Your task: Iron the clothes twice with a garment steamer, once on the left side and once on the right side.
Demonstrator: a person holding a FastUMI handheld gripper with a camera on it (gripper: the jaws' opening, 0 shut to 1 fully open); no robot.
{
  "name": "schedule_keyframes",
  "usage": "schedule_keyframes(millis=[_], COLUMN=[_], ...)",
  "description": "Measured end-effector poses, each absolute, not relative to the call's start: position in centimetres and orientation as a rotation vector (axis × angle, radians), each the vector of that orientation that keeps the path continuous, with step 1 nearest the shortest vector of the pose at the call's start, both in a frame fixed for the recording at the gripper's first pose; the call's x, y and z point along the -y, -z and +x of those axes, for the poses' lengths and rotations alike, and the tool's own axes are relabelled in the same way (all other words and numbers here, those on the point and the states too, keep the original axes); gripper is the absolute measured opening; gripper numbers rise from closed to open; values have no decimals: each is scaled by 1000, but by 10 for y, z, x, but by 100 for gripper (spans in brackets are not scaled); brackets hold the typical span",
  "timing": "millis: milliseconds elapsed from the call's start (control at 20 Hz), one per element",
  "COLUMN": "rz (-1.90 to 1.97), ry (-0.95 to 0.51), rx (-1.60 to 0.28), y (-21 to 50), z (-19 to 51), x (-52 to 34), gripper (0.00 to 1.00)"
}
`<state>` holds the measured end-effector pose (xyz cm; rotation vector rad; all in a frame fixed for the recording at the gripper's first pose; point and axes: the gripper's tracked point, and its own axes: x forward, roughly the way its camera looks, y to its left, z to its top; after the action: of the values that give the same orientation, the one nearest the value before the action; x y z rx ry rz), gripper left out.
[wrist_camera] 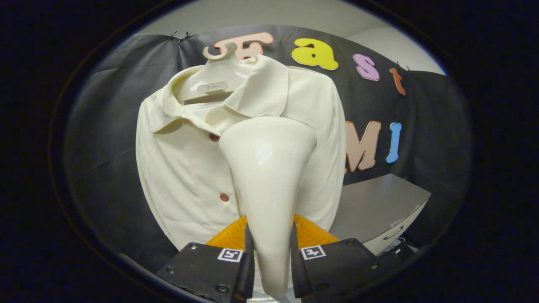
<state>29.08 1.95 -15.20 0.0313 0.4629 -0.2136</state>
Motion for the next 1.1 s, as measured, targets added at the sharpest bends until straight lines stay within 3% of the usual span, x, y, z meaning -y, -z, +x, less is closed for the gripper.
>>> schedule_keyframes(millis=[1100], rz=[31], ry=[208], rx=[-711], y=[290], z=[274], x=[-6], gripper=[37])
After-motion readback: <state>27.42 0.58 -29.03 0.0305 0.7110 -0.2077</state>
